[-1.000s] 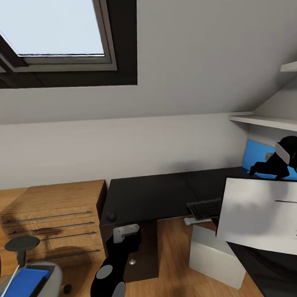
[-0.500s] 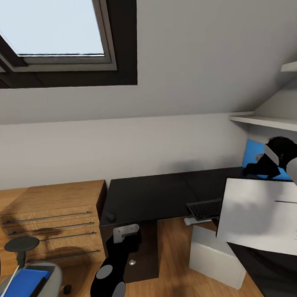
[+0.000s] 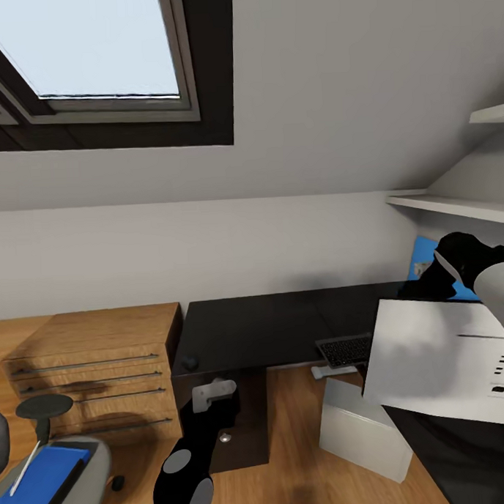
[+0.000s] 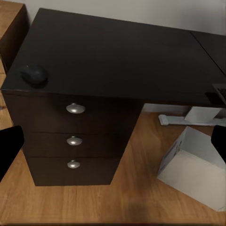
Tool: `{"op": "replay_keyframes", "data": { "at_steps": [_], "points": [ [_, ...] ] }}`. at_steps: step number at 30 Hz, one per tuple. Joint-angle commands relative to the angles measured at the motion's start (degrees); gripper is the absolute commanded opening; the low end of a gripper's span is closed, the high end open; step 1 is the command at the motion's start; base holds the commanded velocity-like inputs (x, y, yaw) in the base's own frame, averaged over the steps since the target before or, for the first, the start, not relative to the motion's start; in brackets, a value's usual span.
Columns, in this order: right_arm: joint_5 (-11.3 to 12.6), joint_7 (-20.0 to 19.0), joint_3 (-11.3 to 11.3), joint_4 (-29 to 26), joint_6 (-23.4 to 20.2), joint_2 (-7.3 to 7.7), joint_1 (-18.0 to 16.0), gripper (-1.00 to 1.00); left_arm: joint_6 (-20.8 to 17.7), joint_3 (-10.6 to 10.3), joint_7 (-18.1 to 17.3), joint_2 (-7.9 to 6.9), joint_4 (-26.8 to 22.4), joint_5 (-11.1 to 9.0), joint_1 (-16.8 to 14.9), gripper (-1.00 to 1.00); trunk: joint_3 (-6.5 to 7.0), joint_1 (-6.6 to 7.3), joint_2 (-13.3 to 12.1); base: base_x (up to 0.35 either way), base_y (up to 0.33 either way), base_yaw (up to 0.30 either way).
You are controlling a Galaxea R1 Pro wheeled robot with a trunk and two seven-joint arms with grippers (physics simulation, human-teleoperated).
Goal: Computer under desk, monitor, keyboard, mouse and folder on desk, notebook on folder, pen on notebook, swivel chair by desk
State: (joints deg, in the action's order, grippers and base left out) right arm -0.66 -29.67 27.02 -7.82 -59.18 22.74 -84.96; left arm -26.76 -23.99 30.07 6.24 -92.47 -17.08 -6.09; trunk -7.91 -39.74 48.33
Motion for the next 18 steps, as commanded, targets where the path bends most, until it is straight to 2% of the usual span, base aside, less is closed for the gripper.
{"op": "replay_keyframes", "data": {
  "at_steps": [1,4,9,18],
  "points": [
    [-0.2,-0.4,0.4,-0.1,-0.2,-0.01,0.0,1.0,-0.1,-0.1,0.5,0.0,-0.1,-0.6,-0.1,1.0,-0.1,0.0,0.1,-0.229,0.0,0.0],
    [-0.5,-0.4,0.5,-0.1,-0.2,-0.18,0.0,1.0,-0.1,-0.2,0.5,0.0,-0.1,-0.6,-0.1,1.0,-0.1,0.0,0.1,-0.253,0.0,0.0],
    [-1.1,-0.4,0.5,-0.1,-0.1,-0.38,0.0,1.0,-0.1,-0.2,0.5,0.0,-0.1,-0.6,-0.1,1.0,-0.1,0.0,0.1,-0.114,0.0,0.0],
    [-1.9,-0.4,0.4,-0.1,-0.1,-0.41,0.0,1.0,-0.1,-0.2,0.5,0.0,-0.1,-0.6,-0.1,1.0,-0.1,0.0,0.1,-0.232,0.0,0.0]
  ]
}}
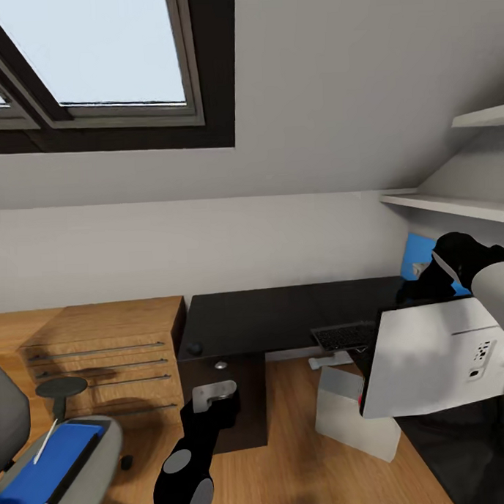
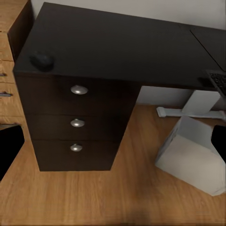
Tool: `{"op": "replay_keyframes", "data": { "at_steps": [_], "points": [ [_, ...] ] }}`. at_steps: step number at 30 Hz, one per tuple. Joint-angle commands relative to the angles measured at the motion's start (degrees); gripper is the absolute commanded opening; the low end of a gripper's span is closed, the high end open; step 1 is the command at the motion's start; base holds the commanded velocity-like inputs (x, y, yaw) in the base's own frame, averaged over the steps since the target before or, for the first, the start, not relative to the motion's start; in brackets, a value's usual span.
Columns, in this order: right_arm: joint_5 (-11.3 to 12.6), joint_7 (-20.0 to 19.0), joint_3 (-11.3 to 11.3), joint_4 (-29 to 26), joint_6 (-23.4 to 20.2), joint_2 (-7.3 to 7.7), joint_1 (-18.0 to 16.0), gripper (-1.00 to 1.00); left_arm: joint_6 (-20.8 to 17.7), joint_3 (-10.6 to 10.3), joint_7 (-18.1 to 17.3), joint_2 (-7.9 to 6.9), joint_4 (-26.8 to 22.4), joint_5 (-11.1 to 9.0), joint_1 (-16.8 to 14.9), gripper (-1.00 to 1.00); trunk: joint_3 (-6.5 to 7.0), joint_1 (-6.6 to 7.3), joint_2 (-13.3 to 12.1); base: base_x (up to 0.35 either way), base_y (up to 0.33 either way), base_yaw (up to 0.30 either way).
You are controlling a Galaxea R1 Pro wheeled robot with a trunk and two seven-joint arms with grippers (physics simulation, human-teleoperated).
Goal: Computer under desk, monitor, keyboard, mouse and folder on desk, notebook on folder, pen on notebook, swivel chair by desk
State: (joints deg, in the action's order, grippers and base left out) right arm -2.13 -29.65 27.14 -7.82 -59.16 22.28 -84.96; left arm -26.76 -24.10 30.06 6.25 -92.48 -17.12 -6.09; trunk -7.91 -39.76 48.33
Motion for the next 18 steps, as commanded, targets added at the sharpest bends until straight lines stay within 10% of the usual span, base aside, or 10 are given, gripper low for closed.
{"op": "replay_keyframes", "data": {
  "at_steps": [1,18],
  "points": [
    [-0.4,-0.4,0.3,-0.1,-0.2,0.05,0.0,1.0,-0.1,-0.1,0.5,-0.01,-0.1,-0.5,-0.1,1.0,-0.1,0.02,0.1,-0.293,0.0,0.0],
    [-0.5,-0.4,0.4,-3.9,-0.3,-0.04,0.0,1.0,-0.1,-2.3,0.5,-0.01,-0.1,-0.5,-0.1,1.0,-0.1,0.02,0.1,-0.137,0.0,0.0]
  ]
}}
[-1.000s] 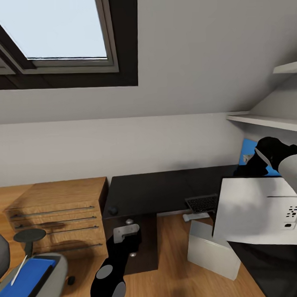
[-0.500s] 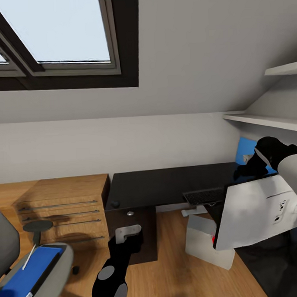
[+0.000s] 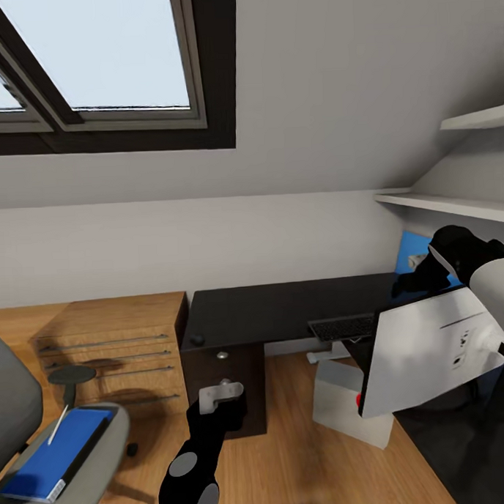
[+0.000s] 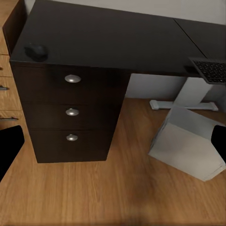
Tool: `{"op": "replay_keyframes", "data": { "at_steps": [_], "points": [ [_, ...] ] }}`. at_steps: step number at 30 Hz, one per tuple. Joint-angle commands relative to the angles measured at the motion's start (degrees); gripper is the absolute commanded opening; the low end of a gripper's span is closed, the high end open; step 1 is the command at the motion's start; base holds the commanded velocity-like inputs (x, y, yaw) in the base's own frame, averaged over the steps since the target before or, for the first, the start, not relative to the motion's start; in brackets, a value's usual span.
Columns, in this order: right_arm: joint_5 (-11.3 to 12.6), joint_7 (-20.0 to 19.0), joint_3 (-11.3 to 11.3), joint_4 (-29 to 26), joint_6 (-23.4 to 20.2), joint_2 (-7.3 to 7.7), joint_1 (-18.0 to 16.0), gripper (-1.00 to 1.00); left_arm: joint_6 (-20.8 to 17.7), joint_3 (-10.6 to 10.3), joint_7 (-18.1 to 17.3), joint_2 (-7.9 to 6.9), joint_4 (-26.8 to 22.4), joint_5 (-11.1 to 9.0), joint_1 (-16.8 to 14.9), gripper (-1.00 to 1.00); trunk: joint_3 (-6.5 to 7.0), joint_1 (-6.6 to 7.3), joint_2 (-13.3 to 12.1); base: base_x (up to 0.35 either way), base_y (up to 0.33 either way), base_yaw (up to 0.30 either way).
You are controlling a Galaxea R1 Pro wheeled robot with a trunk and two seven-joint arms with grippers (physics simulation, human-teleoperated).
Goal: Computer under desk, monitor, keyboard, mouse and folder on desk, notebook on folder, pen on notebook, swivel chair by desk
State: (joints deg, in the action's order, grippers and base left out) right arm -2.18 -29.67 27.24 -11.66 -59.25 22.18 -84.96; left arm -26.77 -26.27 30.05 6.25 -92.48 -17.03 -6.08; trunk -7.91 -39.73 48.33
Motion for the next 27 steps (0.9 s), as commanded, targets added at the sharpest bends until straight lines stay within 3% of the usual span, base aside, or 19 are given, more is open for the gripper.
{"op": "replay_keyframes", "data": {
  "at_steps": [1,7,27],
  "points": [
    [-0.4,-0.4,0.3,-0.1,-0.2,0.05,0.0,1.0,-0.1,-0.1,0.5,-0.01,-0.1,-0.5,-0.1,1.0,-0.1,-0.01,0.1,-0.175,-0.049,0.0],
    [-0.4,-0.4,0.3,-0.1,-0.2,0.0,0.0,1.0,-0.1,-0.1,0.5,-0.01,-0.1,-0.5,-0.1,1.0,-0.1,-0.01,0.1,-0.162,-0.05,0.0],
    [-0.5,-0.1,0.6,-0.9,0.0,-0.27,0.0,1.0,-0.1,-0.1,0.5,-0.01,-0.1,-0.5,-0.1,1.0,-0.1,-0.01,0.1,-0.036,-0.002,0.0]
  ]
}}
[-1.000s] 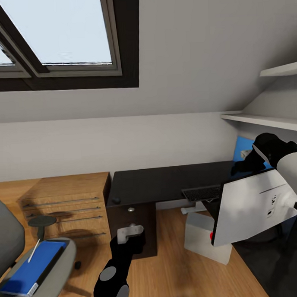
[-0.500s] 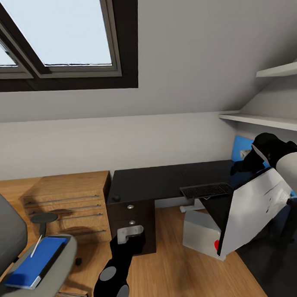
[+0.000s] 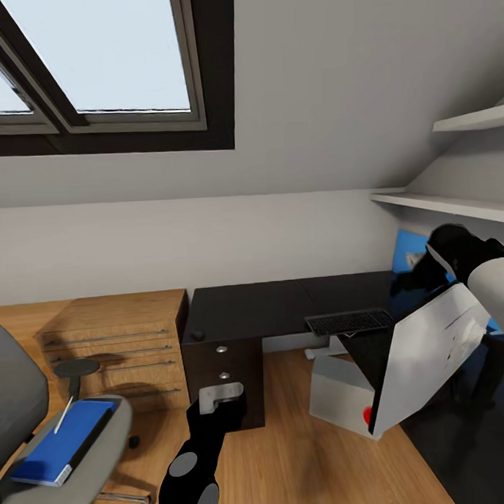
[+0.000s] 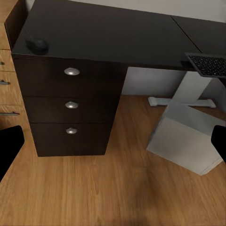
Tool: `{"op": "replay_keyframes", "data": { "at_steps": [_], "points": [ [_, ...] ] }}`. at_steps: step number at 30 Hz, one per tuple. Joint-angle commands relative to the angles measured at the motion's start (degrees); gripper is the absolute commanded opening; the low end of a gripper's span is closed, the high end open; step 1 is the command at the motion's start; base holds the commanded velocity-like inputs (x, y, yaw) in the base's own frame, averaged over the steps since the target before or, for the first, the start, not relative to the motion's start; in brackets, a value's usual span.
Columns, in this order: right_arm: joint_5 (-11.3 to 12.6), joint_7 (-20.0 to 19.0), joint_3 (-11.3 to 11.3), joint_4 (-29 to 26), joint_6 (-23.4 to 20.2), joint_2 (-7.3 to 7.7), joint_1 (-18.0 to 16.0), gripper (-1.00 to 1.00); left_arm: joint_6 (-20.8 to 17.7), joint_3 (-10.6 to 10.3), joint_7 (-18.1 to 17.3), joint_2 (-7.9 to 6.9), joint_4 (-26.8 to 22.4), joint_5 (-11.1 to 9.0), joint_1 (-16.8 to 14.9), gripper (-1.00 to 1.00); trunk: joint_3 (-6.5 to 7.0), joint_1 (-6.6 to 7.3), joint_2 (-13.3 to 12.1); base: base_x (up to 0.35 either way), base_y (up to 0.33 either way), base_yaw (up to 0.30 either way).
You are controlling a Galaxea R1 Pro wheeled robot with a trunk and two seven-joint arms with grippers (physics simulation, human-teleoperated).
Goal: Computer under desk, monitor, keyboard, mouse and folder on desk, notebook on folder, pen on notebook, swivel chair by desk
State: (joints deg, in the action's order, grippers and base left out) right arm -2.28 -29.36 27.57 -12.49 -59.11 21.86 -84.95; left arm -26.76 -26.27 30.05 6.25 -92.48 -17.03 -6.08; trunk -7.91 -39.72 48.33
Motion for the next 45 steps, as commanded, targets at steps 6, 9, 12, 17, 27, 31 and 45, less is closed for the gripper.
{"op": "replay_keyframes", "data": {
  "at_steps": [6,9,12,17,27,31,45],
  "points": [
    [-0.4,-0.2,-1.7,-16.3,-0.3,1.01,0.0,1.0,-0.1,-0.1,0.5,-0.01,-0.1,-0.5,-0.1,1.0,-0.1,-0.01,0.1,0.0,0.0,0.0],
    [-0.4,-0.2,-4.8,-19.9,-0.4,1.58,0.0,1.0,-0.1,-0.1,0.5,-0.01,-0.1,-0.5,-0.1,1.0,-0.1,-0.01,0.1,0.0,0.0,0.0],
    [-0.4,-0.2,-7.4,-21.3,-0.4,2.18,0.0,1.0,-0.1,-0.1,0.5,-0.01,0.0,-0.6,-0.1,1.0,-0.1,-0.01,0.1,-0.002,-0.002,0.0],
    [-0.3,-0.2,-8.5,-22.5,-0.4,3.12,0.0,1.0,-0.1,-0.1,0.5,-0.01,0.1,-0.6,-0.1,1.0,-0.1,-0.01,0.1,-0.135,-0.144,0.0],
    [-0.4,1.1,-8.6,-24.8,-0.3,4.53,0.0,1.0,-0.1,-0.1,0.5,-0.01,0.2,-0.6,-0.1,1.0,-0.1,-0.01,0.1,-0.135,-0.135,0.0],
    [-0.4,1.4,-8.6,-24.9,-0.3,5.11,0.0,1.0,-0.1,-0.1,0.5,-0.01,0.2,-0.6,-0.1,1.0,-0.1,-0.01,0.1,-0.028,-0.022,0.0],
    [-0.4,1.4,-8.5,-25.0,-0.4,5.21,0.0,1.0,-0.1,-0.1,0.5,-0.01,0.2,-0.6,-0.1,1.0,-0.1,-0.01,0.1,-0.262,-0.16,0.0]
  ]
}}
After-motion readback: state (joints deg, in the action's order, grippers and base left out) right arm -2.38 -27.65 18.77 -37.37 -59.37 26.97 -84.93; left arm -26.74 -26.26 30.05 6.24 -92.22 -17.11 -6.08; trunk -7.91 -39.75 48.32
